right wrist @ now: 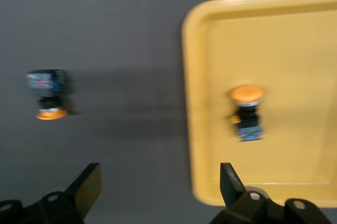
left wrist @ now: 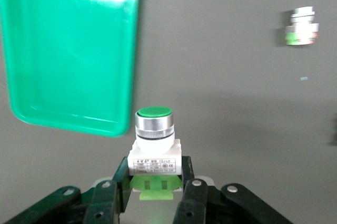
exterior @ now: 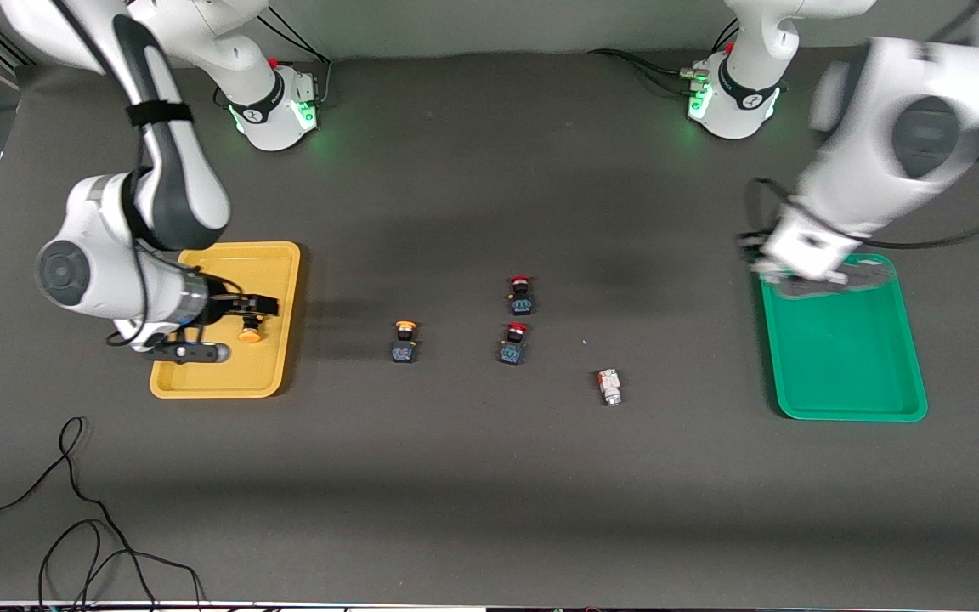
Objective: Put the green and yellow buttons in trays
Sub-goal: 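Carry the green button into the green tray while the right gripper reaches another button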
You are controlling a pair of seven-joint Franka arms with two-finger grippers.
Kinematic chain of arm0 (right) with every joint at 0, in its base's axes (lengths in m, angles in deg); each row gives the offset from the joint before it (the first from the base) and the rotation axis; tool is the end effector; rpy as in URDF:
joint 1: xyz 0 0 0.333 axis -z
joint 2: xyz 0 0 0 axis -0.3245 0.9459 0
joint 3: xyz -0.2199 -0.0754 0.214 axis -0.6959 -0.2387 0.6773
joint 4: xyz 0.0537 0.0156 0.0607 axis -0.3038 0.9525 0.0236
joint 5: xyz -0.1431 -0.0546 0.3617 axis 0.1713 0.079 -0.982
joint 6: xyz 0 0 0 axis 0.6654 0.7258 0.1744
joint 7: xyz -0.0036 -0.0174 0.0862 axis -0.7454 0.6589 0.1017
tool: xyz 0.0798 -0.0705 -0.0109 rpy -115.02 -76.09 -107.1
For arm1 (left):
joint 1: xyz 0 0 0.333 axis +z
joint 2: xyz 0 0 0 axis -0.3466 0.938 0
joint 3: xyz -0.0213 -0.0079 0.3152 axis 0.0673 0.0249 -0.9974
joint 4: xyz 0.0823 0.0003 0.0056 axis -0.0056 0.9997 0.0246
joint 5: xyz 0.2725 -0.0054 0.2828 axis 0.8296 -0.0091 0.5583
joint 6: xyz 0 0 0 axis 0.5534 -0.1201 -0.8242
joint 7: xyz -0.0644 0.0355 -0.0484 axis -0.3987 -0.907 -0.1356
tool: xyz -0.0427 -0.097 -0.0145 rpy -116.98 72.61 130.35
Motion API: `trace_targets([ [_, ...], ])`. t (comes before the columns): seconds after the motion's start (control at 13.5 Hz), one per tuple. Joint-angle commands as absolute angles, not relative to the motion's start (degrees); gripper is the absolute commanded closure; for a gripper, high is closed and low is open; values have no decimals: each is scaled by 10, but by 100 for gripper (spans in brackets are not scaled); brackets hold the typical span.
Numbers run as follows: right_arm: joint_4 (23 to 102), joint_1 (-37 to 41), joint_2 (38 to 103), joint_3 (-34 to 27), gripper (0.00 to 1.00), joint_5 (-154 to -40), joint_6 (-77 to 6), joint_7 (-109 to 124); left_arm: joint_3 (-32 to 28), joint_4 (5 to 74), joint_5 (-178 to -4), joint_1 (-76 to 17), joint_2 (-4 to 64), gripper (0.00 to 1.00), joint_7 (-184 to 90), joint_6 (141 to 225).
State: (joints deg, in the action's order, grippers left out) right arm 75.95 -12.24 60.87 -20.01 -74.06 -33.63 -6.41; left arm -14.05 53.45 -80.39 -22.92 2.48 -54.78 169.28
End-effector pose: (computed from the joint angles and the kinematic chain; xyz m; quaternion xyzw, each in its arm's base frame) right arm 0.5654 0.1149 0.3479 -0.9919 0.0544 0.1059 0.0436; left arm 0.5252 -0.0777 0.4662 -0.9959 -0.0443 0.0743 0.0281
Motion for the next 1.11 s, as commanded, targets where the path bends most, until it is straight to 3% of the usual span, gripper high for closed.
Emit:
trace_targets([
  [0.0, 688, -191, 669, -201, 0, -758, -327, -159, -130, 529, -799, -138, 35, 100, -410, 1689],
  [0.37, 570, -254, 794, -202, 0, -833, -351, -243, -131, 542, -796, -78, 123, 100, -353, 1774],
  [0.67, 576, -276, 858, -201, 0, -833, -445, -244, -131, 597, -796, -79, 174, 100, -367, 1903],
  [1.04, 605, -296, 896, -201, 0, -834, -519, -245, -135, 598, -789, -71, 261, 99, -366, 2003],
])
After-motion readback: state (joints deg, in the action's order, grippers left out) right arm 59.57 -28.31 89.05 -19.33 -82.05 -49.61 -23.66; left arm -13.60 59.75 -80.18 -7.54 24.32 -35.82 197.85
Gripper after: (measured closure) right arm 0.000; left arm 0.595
